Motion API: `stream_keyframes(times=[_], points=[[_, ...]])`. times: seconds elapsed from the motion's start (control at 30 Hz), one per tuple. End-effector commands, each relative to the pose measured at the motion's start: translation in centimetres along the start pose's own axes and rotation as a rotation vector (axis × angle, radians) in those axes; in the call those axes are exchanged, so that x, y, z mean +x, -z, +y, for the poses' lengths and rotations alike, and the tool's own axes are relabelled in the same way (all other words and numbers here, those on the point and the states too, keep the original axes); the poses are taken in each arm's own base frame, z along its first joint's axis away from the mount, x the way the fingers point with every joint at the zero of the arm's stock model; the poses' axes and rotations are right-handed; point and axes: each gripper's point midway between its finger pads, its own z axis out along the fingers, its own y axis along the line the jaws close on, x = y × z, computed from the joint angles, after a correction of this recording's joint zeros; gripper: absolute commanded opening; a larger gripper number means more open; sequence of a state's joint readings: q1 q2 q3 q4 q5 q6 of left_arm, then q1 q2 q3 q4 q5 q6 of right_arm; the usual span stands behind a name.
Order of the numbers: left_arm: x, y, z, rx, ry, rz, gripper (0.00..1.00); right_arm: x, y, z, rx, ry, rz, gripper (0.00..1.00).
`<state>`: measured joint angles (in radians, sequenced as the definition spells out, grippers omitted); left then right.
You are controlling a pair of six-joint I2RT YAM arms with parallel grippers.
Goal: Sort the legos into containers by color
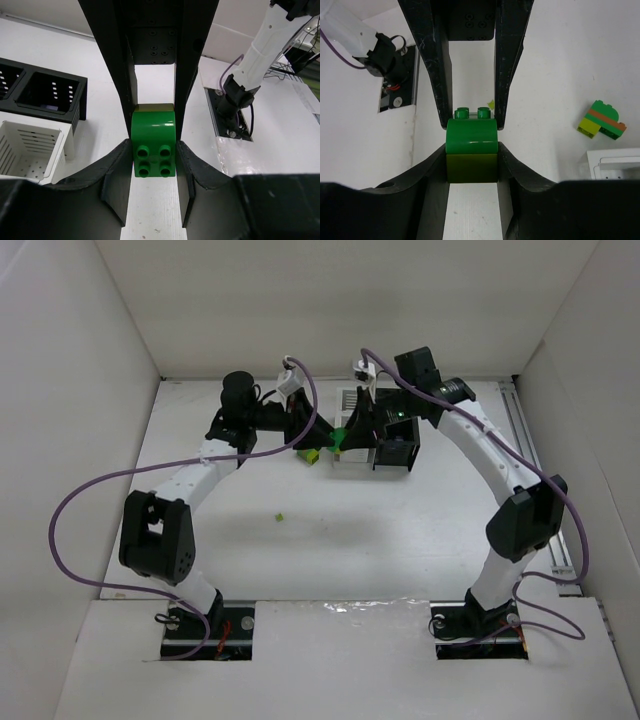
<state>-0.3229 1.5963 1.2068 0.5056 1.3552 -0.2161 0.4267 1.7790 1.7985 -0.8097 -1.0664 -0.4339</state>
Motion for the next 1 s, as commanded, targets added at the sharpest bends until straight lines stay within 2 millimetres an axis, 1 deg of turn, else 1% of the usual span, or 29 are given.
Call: stream_keyframes(times=[0.0, 0.03, 0.07, 0.1, 0.13, 0.17, 0.2, 0.23, 0.27, 0.3, 0.33, 0.37, 0.4, 0.43, 0.47, 0.5, 0.53, 0.57, 0.6, 0.63, 0.67, 0.7, 0.73, 0.77, 0.83, 0.87, 0.9, 0.93, 0.97], points=[[-3.7, 0.4, -0.4, -0.005, -0.134, -0.051, 0.0, 1.7, 0.5, 0.4, 0.006, 0.018, 0.041, 0.06], [-4.1, 0.9, -0.3, -0.015, -0.138, -0.062, 0.0, 2.0, 0.6, 0.6, 0.012, 0.02, 0.049, 0.04], [-5.0, 1.3, -0.2, -0.022, -0.179, -0.081, 0.0, 2.2, 0.9, 0.4, 0.016, 0.018, 0.054, 0.04], [-5.2, 1.6, -0.1, -0.024, -0.133, -0.091, 0.0, 3.1, 1.3, 0.2, 0.029, 0.004, 0.069, 0.01], [-5.5, 1.6, -0.2, -0.026, -0.122, -0.108, 0.0, 3.3, 1.3, 0.1, 0.036, 0.017, 0.079, 0.01], [-6.2, 2.0, -0.3, -0.024, -0.177, -0.137, 0.0, 4.2, 1.7, -0.3, 0.049, -0.01, 0.091, 0.0], [-6.4, 2.3, -0.1, -0.025, -0.163, -0.147, 0.0, 4.4, 2.3, -0.7, 0.072, -0.002, 0.096, 0.0], [-6.4, 2.3, -0.3, -0.016, -0.12, -0.153, 0.0, 5.0, 2.1, -0.8, 0.067, -0.008, 0.104, 0.0], [-6.4, 2.2, -0.1, -0.012, -0.113, -0.157, 0.0, 5.5, 2.6, -1.3, 0.086, -0.022, 0.108, 0.0], [-6.7, 2.2, -0.4, -0.006, -0.137, -0.164, 0.0, 5.3, 3.1, -1.4, 0.105, -0.017, 0.107, 0.0], [-7.0, 2.2, -0.5, -0.005, -0.146, -0.166, 0.0, 6.1, 3.5, -1.9, 0.12, -0.035, 0.119, 0.0], [-7.0, 2.2, -0.5, -0.005, -0.146, -0.166, 0.0, 6.3, 4.0, -1.9, 0.129, -0.042, 0.117, 0.0], [-7.3, 2.2, -0.3, -0.016, -0.141, -0.17, 0.0, 6.9, 4.4, -2.4, 0.15, -0.058, 0.125, 0.0], [-6.9, 2.1, 0.4, -0.029, -0.123, -0.171, 0.0, 7.6, 5.6, -3.0, 0.195, -0.075, 0.132, 0.0], [-7.1, 2.1, 0.6, -0.034, -0.126, -0.167, 0.0, 7.2, 6.5, -3.0, 0.221, -0.069, 0.115, 0.0], [-7.0, 1.6, 1.5, -0.055, -0.114, -0.152, 0.0, 7.3, 7.3, -3.4, 0.255, -0.087, 0.109, 0.0], [-7.0, 1.6, 2.6, -0.089, -0.108, -0.155, 0.0, 6.5, 8.2, -4.0, 0.294, -0.074, 0.073, 0.0], [-7.3, 1.1, 2.6, -0.092, -0.121, -0.154, 0.0, 7.5, 9.5, -5.0, 0.364, -0.112, 0.068, 0.0], [-7.5, 1.1, 3.0, -0.099, -0.122, -0.159, 0.0, 6.4, 10.6, -4.5, 0.416, -0.119, 0.023, 0.0], [-7.5, 1.0, 3.7, -0.121, -0.111, -0.17, 0.0, 5.0, 11.4, -5.3, 0.474, -0.055, -0.023, 0.0], [-8.0, 0.7, 3.5, -0.122, -0.123, -0.18, 0.0, 4.7, 11.9, -5.9, 0.55, -0.039, -0.034, 0.0], [-7.9, 0.6, 4.1, -0.138, -0.113, -0.187, 0.0, 4.6, 11.9, -5.3, 0.589, -0.065, -0.066, 0.0], [-8.2, 0.7, 4.3, -0.149, -0.122, -0.199, 0.0, 4.1, 11.7, -5.5, 0.623, -0.057, -0.086, 0.0], [-9.0, 0.7, 4.4, -0.165, -0.144, -0.225, 0.0, 2.9, 11.4, -6.2, 0.657, -0.024, -0.121, 0.0], [-9.3, 0.8, 4.7, -0.188, -0.123, -0.254, 0.0, 2.1, 9.3, -6.2, 0.668, -0.05, -0.146, 0.0], [-10.1, 1.4, 5.1, -0.217, -0.127, -0.285, 0.0, 1.3, 8.5, -6.5, 0.677, -0.036, -0.168, 0.0], [-10.0, 1.9, 5.6, -0.239, -0.094, -0.297, 0.0, 0.9, 6.9, -7.0, 0.695, -0.06, -0.171, 0.0], [-9.8, 2.3, 6.2, -0.265, -0.082, -0.307, 0.0, 0.6, 6.2, -7.3, 0.711, -0.062, -0.182, 0.0], [-10.4, 2.9, 6.3, -0.285, -0.083, -0.325, 0.0, 0.0, 5.6, -7.7, 0.727, -0.057, -0.198, 0.0]])
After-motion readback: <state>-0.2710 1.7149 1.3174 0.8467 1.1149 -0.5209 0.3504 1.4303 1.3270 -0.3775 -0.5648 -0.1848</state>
